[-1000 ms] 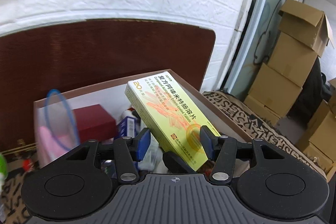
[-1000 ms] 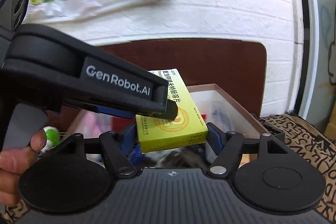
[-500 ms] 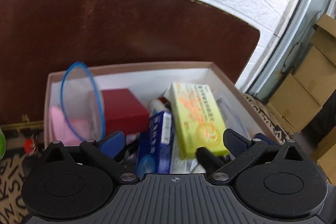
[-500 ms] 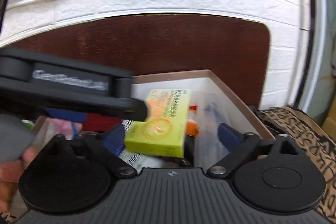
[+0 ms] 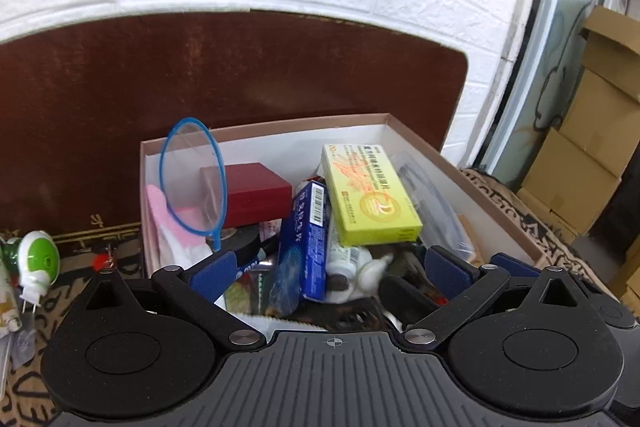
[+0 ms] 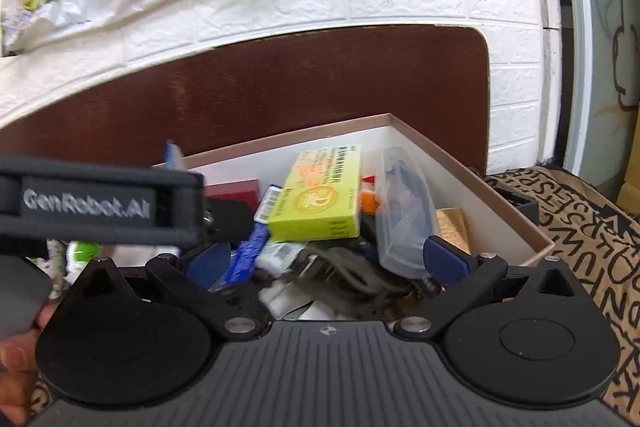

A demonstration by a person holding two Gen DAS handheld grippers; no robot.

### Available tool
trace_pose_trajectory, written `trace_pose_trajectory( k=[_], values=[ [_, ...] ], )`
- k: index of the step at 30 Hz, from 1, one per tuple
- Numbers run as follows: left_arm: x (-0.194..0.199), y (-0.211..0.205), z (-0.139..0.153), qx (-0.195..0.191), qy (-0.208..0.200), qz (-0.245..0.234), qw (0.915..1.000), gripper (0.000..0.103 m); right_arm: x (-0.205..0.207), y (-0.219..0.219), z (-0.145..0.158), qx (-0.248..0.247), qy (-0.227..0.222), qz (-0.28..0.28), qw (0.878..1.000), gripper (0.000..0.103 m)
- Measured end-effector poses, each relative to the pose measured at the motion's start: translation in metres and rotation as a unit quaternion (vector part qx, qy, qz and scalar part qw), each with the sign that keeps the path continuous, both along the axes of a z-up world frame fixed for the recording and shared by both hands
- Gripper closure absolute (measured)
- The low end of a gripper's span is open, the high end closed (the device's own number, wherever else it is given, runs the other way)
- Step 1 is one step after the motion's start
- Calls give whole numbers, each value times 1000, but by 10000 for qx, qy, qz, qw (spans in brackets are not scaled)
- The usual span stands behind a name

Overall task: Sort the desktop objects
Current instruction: 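Withdraw the left gripper and move it toward the clear plastic tube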

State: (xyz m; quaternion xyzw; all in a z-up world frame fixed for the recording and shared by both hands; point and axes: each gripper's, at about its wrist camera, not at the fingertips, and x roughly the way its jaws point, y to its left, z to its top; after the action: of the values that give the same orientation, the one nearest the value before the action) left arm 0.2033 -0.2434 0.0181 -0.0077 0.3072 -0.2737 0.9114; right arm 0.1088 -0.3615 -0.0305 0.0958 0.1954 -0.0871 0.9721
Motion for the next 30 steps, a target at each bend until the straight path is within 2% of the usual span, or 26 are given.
trace_pose_trajectory(
  k=[3,11,20,30],
  values=[
    [-14,6,4,-103,55,63,9999,0,-14,8,5,30,-85,91,9999,1],
    [-58,28,8,208,-46,536,9983,0,-48,26,7,168,-174,218,9995,1],
    [-99,73,-14,185,199,1040,9942,0,-77,70,-12,-25,-53,479,9988,1],
    [-129,128,-38,421,371,1624,9851,0,-89,122,-35,-45,266,1002,9946,1]
  ],
)
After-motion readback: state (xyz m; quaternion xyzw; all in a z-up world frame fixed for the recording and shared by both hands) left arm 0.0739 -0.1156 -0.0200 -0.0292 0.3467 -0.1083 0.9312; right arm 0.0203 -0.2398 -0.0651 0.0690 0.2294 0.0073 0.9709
